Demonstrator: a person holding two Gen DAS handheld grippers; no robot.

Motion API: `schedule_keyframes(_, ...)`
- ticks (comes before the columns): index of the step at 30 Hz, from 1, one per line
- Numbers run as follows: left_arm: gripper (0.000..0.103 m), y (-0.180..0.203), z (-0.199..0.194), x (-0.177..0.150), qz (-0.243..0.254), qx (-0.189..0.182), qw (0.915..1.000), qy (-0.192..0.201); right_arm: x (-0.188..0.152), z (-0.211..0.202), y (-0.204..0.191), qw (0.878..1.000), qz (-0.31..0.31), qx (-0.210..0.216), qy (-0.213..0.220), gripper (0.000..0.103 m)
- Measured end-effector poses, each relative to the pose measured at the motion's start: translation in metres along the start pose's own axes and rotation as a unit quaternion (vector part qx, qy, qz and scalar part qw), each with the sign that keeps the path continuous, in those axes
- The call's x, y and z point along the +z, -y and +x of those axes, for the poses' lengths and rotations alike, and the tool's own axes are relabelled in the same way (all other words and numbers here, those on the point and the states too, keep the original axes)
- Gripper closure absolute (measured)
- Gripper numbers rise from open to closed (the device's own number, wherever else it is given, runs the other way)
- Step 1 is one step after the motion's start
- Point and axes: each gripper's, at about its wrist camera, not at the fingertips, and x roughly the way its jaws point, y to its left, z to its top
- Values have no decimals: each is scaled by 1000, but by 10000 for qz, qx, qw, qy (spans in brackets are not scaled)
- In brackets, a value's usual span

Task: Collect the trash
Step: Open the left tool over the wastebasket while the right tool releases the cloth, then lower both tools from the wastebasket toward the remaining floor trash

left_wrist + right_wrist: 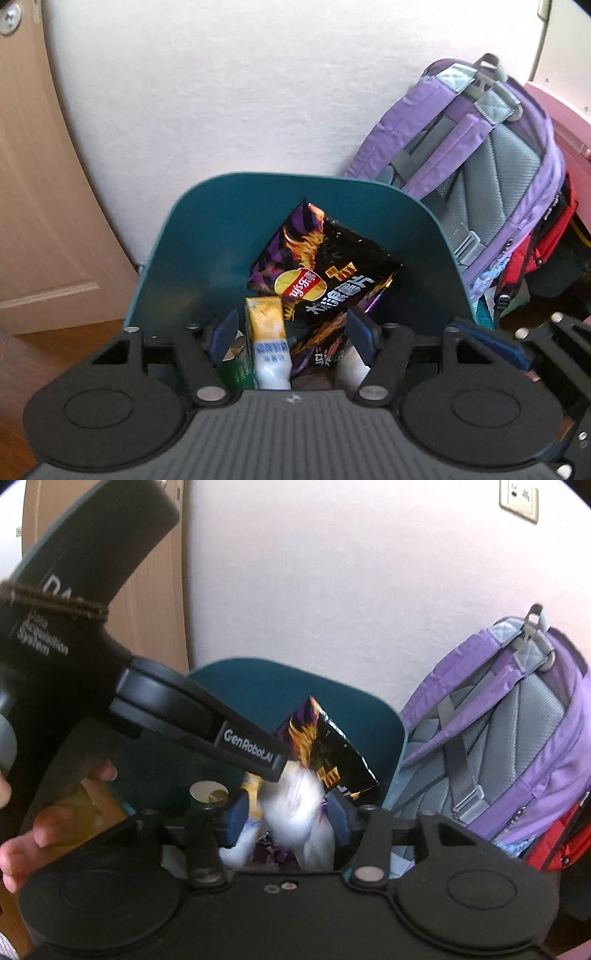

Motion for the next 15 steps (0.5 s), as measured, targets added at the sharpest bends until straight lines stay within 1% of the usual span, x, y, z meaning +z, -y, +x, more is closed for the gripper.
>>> schedule_keyframes(7, 38, 7, -47, -12, 98, 41, 9996, 273, 1, -48, -9, 9996, -47, -67, 264, 40)
schedule_keyframes(9, 38, 9, -63, -18, 137, 83, 9992, 358, -1, -64, -12, 9994, -54, -85, 327, 39)
schedule_keyframes(10, 37, 10, -70, -20, 147, 84, 9991, 393, -2, -74, -13, 9993, -45, -90, 365, 38)
schedule_keyframes(11, 34, 10, -78, -24, 154, 79, 9989, 440, -4, -81, -14, 9992, -41, -90, 396, 37)
schedule_keyframes(12, 31, 11, -86, -28, 154, 76, 9986, 499, -6, -89, -15, 9990, -46, -92, 428, 34)
schedule_keyframes(13, 26, 11, -94, -33, 153, 66, 9982, 574, -8, -96, -15, 9989, -51, -103, 461, 32)
schedule_keyframes(15, 24, 11, -110, -42, 170, 52, 9973, 719, -12, -110, -18, 9986, -51, -104, 508, 30)
